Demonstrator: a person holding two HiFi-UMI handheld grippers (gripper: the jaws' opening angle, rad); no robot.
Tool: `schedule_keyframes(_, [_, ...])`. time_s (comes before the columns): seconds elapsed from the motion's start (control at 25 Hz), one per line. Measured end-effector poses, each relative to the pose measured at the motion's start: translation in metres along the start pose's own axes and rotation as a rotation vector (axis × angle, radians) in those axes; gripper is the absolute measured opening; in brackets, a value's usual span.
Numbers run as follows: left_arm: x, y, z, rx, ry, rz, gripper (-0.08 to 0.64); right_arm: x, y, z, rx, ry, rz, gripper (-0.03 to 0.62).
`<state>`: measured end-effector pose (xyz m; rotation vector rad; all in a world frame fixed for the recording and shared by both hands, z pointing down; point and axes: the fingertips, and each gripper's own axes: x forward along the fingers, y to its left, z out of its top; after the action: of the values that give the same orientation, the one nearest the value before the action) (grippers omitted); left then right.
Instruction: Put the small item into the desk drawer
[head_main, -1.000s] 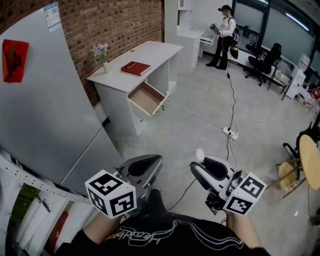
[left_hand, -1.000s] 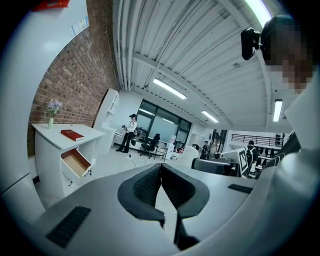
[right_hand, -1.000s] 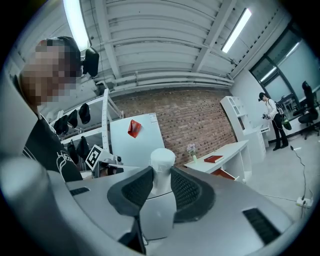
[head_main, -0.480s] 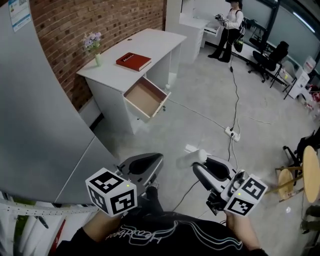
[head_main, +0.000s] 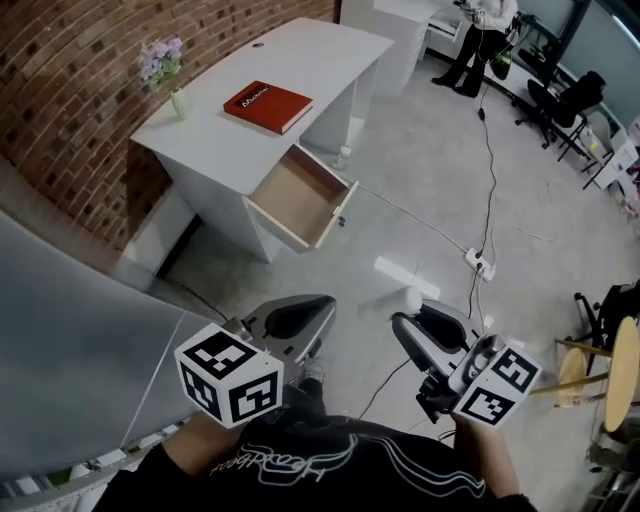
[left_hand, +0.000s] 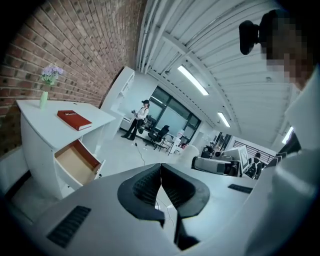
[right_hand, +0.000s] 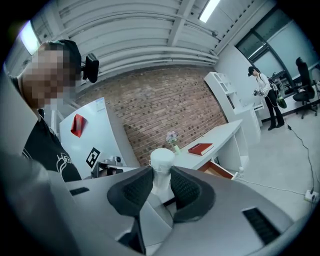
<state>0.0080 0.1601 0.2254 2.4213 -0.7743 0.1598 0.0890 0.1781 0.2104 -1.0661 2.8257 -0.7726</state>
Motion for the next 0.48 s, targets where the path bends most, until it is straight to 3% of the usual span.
schedule_keyframes(0.48, [0.059, 0.139, 0.047, -0.034, 0.048, 0.054, 0.021, 0.133, -0.099, 0.026, 0.014, 0.087, 0.008, 0.120])
